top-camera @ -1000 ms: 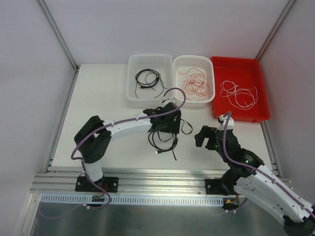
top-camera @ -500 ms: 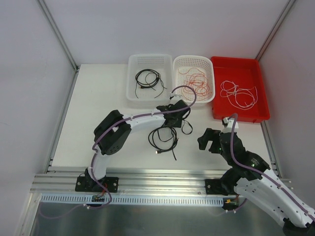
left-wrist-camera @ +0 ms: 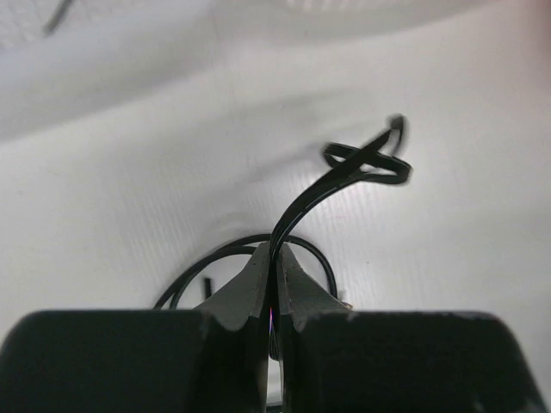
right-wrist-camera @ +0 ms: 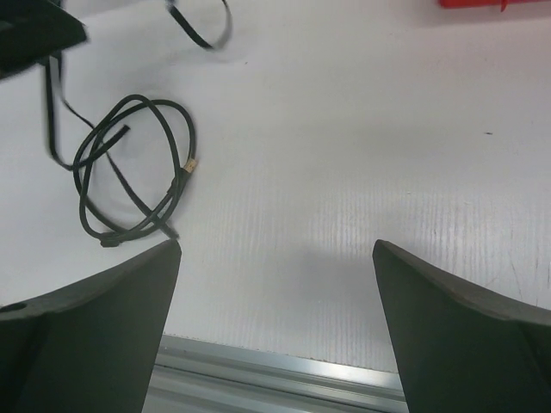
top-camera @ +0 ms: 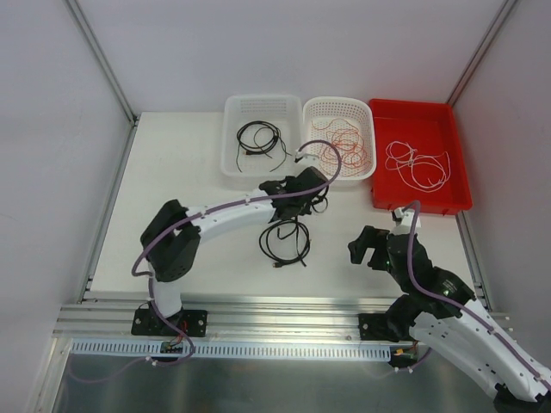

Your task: Untangle the cables

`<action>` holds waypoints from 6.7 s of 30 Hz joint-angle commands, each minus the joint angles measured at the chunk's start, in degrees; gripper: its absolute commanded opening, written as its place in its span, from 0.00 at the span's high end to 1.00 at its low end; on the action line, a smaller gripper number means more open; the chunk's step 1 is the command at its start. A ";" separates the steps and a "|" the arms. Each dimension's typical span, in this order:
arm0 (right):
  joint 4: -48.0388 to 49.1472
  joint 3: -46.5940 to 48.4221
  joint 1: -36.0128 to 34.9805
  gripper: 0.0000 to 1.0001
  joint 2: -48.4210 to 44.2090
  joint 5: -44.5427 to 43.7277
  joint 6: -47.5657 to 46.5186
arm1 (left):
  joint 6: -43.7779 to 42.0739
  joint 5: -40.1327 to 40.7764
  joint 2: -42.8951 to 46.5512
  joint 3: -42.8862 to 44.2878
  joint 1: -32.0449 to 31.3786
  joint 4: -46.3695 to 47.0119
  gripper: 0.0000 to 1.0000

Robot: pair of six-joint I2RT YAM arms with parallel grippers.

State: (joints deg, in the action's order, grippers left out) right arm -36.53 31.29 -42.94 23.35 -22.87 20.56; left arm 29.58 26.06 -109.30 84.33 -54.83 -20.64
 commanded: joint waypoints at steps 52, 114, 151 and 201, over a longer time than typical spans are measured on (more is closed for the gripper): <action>2.52 -1.85 0.14 0.01 3.36 -0.25 -2.71 | -11.75 -20.70 -6.56 32.32 34.35 0.78 0.07; -4.25 -1.93 0.22 0.03 -4.02 4.24 0.98 | -11.30 -19.30 18.40 -9.99 -6.70 -9.84 1.00; 14.02 -4.22 0.14 0.06 3.00 18.20 -2.45 | -8.40 -34.76 39.42 -1.52 8.51 -14.42 1.00; 49.72 4.40 0.14 0.64 46.08 39.49 -7.64 | -4.01 -43.55 43.38 -11.83 -4.41 -8.01 1.00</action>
State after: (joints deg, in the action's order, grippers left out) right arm 10.55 34.41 -42.94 68.90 15.77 13.82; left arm 24.73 -16.36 -67.70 72.31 -58.59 -30.70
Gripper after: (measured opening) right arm 0.368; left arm 0.020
